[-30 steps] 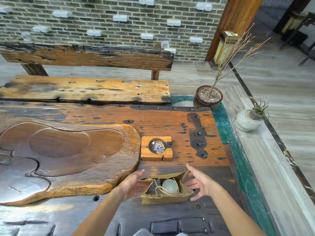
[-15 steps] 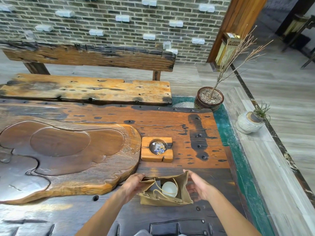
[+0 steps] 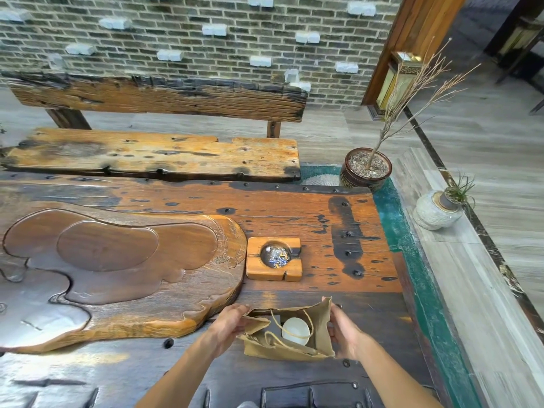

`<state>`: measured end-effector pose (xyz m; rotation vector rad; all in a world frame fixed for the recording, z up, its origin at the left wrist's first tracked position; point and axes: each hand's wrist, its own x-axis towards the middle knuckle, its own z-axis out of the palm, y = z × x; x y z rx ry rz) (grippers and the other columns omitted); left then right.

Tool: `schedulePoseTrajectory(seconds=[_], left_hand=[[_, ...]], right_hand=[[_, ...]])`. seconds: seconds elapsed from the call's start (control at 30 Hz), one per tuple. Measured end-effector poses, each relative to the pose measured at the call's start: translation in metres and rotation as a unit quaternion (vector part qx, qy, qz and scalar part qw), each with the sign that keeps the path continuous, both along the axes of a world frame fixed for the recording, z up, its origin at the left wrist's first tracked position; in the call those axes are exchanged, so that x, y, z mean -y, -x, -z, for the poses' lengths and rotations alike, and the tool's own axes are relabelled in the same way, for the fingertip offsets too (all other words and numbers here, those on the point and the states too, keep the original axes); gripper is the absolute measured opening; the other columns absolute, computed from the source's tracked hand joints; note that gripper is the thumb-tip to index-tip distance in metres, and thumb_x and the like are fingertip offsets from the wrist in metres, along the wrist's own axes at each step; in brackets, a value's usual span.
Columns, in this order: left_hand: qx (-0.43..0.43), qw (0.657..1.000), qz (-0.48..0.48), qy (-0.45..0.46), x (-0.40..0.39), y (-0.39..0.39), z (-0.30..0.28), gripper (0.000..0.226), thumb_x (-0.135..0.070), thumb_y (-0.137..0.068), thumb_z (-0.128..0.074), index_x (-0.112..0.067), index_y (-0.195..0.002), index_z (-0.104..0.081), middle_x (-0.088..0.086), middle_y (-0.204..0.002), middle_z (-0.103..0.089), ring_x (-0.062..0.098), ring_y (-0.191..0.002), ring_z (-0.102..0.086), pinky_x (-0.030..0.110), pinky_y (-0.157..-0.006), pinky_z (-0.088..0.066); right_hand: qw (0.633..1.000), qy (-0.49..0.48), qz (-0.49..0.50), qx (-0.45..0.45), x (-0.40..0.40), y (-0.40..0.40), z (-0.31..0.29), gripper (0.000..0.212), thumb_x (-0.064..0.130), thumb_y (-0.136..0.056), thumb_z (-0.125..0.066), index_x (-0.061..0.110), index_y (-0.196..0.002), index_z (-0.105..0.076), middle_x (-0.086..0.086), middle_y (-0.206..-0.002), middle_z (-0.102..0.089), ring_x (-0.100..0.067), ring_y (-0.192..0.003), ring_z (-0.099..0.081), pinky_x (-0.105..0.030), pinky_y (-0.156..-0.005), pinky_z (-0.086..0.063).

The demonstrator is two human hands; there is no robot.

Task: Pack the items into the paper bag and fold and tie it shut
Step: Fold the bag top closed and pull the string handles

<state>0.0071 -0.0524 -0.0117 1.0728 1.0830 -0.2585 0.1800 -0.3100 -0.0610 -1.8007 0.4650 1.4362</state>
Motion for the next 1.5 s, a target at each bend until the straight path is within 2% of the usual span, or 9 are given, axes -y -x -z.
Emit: schedulePoseTrajectory(seconds=[0.13,0.27,0.37,0.63,0.73,0.97,1.1,1.4,1.5], left_hand=[[0.009,1.0,0.003,-0.001,0.0,0.0,0.002,0.026,-0.019,-0.099,-0.046,0.0,-0.112,-0.059,0.021,-0.1,-0.068,0.032,-0.088,-0.063,0.034,-0.071,-0.046],[0.021,1.0,-0.002,0.007,0.002,0.001,-0.002,0.017,-0.012,-0.099,-0.046,-0.004,-0.098,-0.06,0.014,-0.079,-0.066,0.021,-0.065,-0.064,0.026,-0.054,-0.048],[0.026,0.999,-0.013,0.015,0.003,0.001,-0.004,0.009,-0.008,-0.095,-0.055,-0.002,-0.097,-0.061,0.013,-0.077,-0.065,0.022,-0.066,-0.065,0.03,-0.057,-0.058],[0.054,0.997,0.052,-0.026,-0.005,0.015,-0.005,0.015,-0.004,-0.085,-0.07,-0.009,-0.097,-0.062,0.008,-0.074,-0.062,0.018,-0.066,-0.06,0.027,-0.059,-0.05],[0.059,0.986,0.108,-0.111,-0.008,0.021,-0.003,0.022,-0.004,-0.08,-0.076,-0.007,-0.101,-0.069,0.006,-0.088,-0.058,0.018,-0.085,-0.059,0.023,-0.072,-0.049],[0.017,0.942,0.206,-0.266,-0.006,0.02,-0.001,0.032,-0.01,-0.076,-0.078,-0.04,-0.066,-0.071,0.002,-0.099,-0.072,0.019,-0.092,-0.066,0.022,-0.079,-0.053],[0.02,0.918,0.258,-0.302,0.003,0.006,-0.008,0.024,-0.017,-0.079,-0.076,-0.039,-0.074,-0.068,-0.001,-0.098,-0.074,0.009,-0.089,-0.064,0.003,-0.065,-0.043],[-0.005,0.885,0.304,-0.353,0.016,-0.009,0.002,0.013,-0.034,-0.076,-0.075,-0.044,-0.084,-0.077,-0.008,-0.094,-0.078,0.016,-0.099,-0.068,0.03,-0.09,-0.051],[-0.025,0.819,0.348,-0.456,0.015,-0.009,0.002,0.02,-0.04,-0.083,-0.068,-0.041,-0.101,-0.075,-0.009,-0.108,-0.076,0.017,-0.11,-0.062,0.028,-0.1,-0.038]], right_hand=[[1.0,-0.008,0.01,-0.014,-0.008,0.003,-0.014,0.102,0.095,-0.051,-0.053,0.024,-0.124,-0.063,-0.01,-0.137,-0.059,-0.03,-0.133,-0.048,-0.059,-0.114,-0.026],[0.998,-0.029,-0.006,-0.056,-0.024,0.01,-0.045,0.057,0.077,-0.073,-0.056,0.022,-0.08,-0.073,-0.007,-0.103,-0.075,-0.025,-0.104,-0.065,-0.047,-0.098,-0.034],[0.998,-0.037,-0.025,-0.045,-0.028,0.01,-0.055,0.059,0.063,-0.07,-0.067,0.023,-0.113,-0.061,-0.004,-0.127,-0.061,-0.031,-0.132,-0.046,-0.053,-0.097,-0.03],[0.996,-0.083,0.022,0.0,-0.024,0.008,-0.069,0.03,0.0,-0.081,-0.075,0.0,-0.108,-0.062,-0.019,-0.092,-0.073,-0.029,-0.081,-0.071,-0.042,-0.069,-0.062],[0.994,-0.093,0.013,0.051,-0.02,0.011,-0.067,0.042,-0.017,-0.077,-0.07,-0.004,-0.116,-0.061,-0.024,-0.111,-0.069,-0.029,-0.094,-0.072,-0.028,-0.069,-0.062],[0.933,0.013,-0.228,0.28,-0.029,0.024,-0.067,0.025,0.015,-0.079,-0.08,0.02,-0.103,-0.076,0.008,-0.104,-0.063,-0.011,-0.107,-0.056,-0.024,-0.092,-0.041],[0.856,0.02,-0.342,0.388,-0.047,0.029,-0.068,0.025,0.033,-0.081,-0.077,0.028,-0.106,-0.077,0.006,-0.118,-0.064,-0.013,-0.118,-0.049,-0.03,-0.101,-0.035],[0.813,-0.005,-0.404,0.419,-0.095,0.053,-0.056,0.024,0.045,-0.08,-0.073,0.034,-0.1,-0.078,0.013,-0.105,-0.077,-0.009,-0.106,-0.06,-0.034,-0.1,-0.036],[0.798,0.011,-0.408,0.442,-0.088,0.049,-0.054,0.023,0.048,-0.079,-0.073,0.036,-0.098,-0.079,0.017,-0.103,-0.076,-0.007,-0.103,-0.057,-0.03,-0.096,-0.035]])
